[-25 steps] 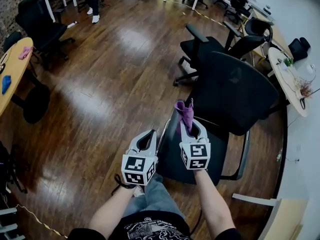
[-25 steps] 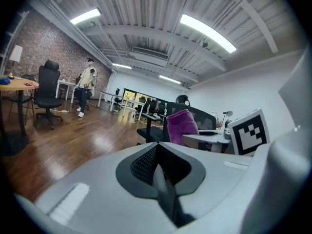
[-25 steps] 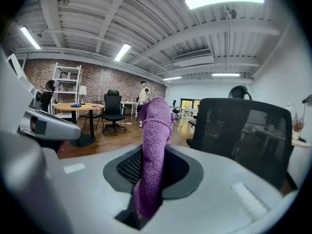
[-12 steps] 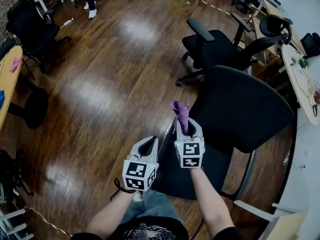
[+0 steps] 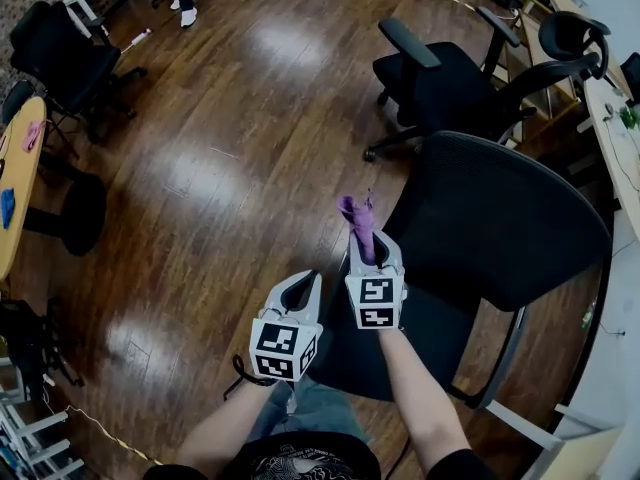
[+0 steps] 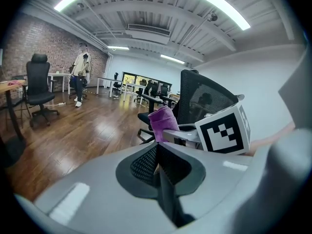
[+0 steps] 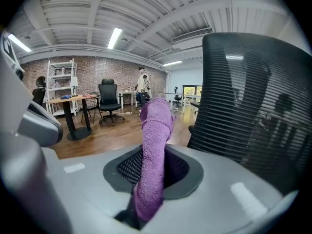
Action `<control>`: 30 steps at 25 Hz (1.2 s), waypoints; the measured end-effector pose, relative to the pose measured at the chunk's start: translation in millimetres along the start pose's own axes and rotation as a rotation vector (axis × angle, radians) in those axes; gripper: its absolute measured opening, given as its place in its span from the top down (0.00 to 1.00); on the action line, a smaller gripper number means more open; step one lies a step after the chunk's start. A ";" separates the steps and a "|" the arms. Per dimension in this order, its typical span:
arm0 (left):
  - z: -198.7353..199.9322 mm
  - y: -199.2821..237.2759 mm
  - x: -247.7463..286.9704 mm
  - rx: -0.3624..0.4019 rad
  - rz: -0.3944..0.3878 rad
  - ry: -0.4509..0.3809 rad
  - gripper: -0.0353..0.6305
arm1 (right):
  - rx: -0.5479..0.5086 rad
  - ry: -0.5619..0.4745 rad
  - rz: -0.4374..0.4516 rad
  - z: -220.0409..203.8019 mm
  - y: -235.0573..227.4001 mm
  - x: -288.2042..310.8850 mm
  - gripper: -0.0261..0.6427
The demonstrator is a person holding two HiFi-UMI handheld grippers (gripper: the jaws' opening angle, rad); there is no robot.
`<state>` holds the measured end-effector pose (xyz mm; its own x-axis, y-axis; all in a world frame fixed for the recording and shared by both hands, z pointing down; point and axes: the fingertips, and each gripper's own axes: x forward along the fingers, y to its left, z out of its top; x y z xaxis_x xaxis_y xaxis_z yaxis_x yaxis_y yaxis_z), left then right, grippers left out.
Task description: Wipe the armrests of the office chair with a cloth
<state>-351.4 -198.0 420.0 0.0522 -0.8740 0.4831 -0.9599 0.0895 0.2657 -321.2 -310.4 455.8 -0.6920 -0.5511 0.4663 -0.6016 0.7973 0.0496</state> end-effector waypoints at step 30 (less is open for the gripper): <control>-77.2 0.8 -115.4 0.058 -0.128 0.055 0.94 | 0.073 -0.001 -0.085 -49.8 112.1 -115.1 0.85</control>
<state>-337.0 -60.2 428.9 0.1883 -0.8488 0.4941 -0.9587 -0.0497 0.2800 -289.2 -145.3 451.7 -0.6371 -0.6165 0.4626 -0.6860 0.7272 0.0244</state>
